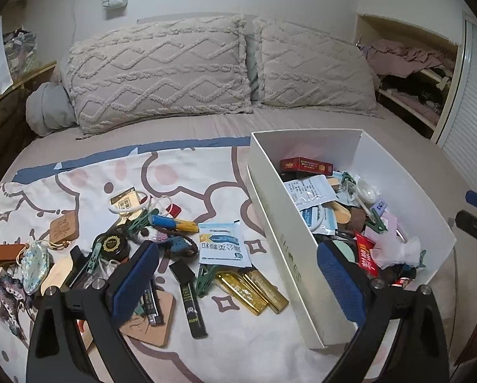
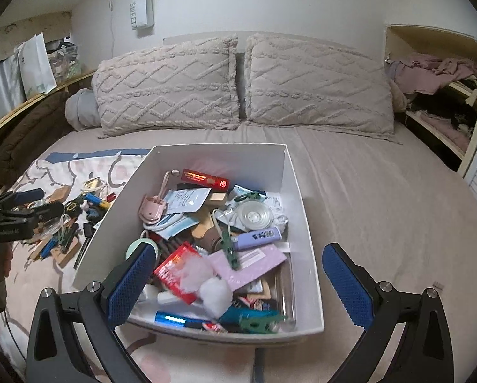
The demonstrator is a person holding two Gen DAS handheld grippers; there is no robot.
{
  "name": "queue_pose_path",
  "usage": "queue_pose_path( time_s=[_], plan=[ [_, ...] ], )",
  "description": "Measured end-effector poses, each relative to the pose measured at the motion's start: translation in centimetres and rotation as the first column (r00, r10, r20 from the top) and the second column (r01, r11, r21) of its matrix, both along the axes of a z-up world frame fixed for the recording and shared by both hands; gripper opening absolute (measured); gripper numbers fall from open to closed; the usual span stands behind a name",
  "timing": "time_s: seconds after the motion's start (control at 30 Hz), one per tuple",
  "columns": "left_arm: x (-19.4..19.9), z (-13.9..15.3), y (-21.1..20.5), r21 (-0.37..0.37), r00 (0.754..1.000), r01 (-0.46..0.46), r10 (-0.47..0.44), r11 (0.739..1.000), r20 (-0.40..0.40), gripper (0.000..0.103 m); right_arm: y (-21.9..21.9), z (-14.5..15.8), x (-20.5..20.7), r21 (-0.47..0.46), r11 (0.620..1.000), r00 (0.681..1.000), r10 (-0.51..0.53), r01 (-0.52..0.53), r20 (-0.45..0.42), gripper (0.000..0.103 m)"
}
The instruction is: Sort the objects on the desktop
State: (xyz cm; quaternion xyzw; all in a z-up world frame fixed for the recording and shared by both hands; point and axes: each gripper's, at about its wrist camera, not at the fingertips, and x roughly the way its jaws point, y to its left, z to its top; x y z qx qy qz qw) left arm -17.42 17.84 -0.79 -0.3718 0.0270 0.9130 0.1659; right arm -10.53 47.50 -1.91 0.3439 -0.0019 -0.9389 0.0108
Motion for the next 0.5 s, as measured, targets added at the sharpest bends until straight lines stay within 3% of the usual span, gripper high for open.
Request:
queue_pose_path(
  time_s=[0.3, 0.5],
  plan=[
    [3.5, 2.1, -2.0, 0.075, 0.999, 0.012, -0.009, 0.997, -0.042, 0.103, -2.3, 1.8, 3.5, 0.006, 1.000, 0.999, -0.012, 0.012, -0.035, 0.103],
    [5.9, 3.1, -2.6, 0.052, 0.996, 0.034, -0.030, 0.998, -0.080, 0.103, -3.8, 2.3, 5.7, -0.030, 0.999, 0.998, -0.018, 0.016, -0.053, 0.103]
  ],
)
